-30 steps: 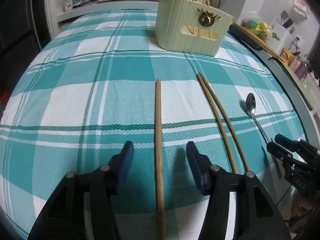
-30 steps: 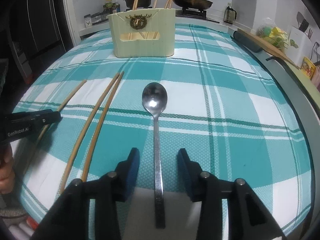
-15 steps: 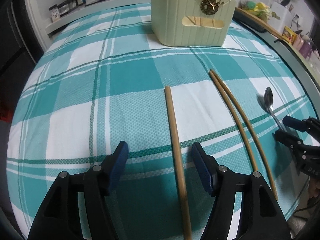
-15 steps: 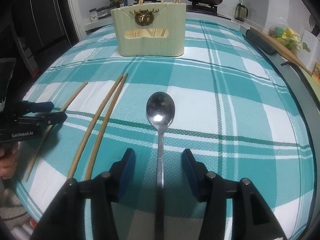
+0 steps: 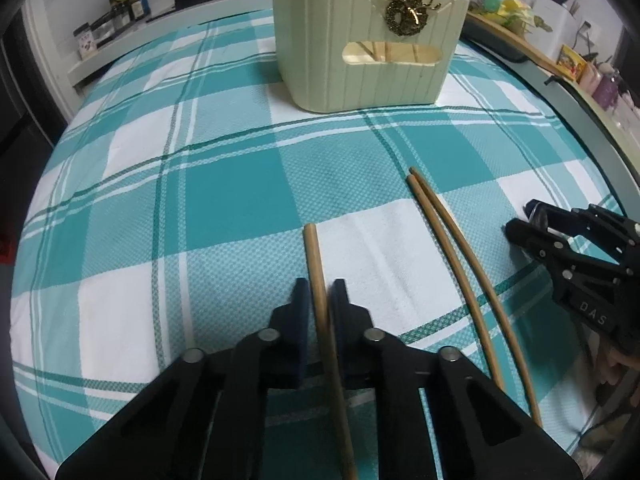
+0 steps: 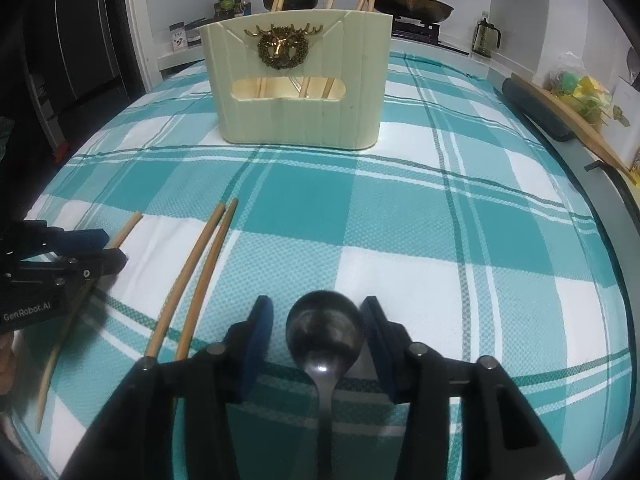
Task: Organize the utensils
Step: 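Grasp a chopstick with the left tool while the right tool grasps the steel spoon, then lift the chopstick and spoon and carry them over the cream caddy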
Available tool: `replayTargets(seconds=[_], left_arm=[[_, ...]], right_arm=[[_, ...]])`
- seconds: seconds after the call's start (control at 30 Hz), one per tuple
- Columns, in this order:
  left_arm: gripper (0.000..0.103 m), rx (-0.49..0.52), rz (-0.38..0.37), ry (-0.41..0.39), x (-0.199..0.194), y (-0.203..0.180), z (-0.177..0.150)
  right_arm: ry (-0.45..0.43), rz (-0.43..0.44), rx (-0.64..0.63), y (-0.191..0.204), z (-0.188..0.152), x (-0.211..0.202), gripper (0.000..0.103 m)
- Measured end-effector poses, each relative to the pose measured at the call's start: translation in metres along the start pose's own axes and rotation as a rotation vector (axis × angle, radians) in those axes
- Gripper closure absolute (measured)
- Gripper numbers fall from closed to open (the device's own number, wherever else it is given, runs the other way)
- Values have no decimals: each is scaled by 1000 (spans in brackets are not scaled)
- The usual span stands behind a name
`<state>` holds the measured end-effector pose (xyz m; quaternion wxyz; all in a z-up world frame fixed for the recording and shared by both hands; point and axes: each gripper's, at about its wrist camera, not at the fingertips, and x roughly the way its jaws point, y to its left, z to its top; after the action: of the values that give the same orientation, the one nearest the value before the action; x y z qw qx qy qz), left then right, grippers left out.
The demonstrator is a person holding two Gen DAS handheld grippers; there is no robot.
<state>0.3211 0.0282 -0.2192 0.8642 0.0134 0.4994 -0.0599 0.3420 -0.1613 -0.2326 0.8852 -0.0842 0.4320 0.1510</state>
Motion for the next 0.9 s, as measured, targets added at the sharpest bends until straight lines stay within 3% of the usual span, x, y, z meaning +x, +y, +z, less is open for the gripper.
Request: replayTargets(seconds=[0.23, 0.53, 0.9], left_arm=[[98, -90, -32, -56, -16, 12, -6], [98, -100, -18, -235, -80, 10, -11], [99, -108, -44, -360, -132, 8, -13]], right_arm=[[-65, 65, 66, -16, -1, -16, 67], [-218, 99, 63, -15, 2, -81, 67], [-338, 107, 42, -8, 2, -139, 67]])
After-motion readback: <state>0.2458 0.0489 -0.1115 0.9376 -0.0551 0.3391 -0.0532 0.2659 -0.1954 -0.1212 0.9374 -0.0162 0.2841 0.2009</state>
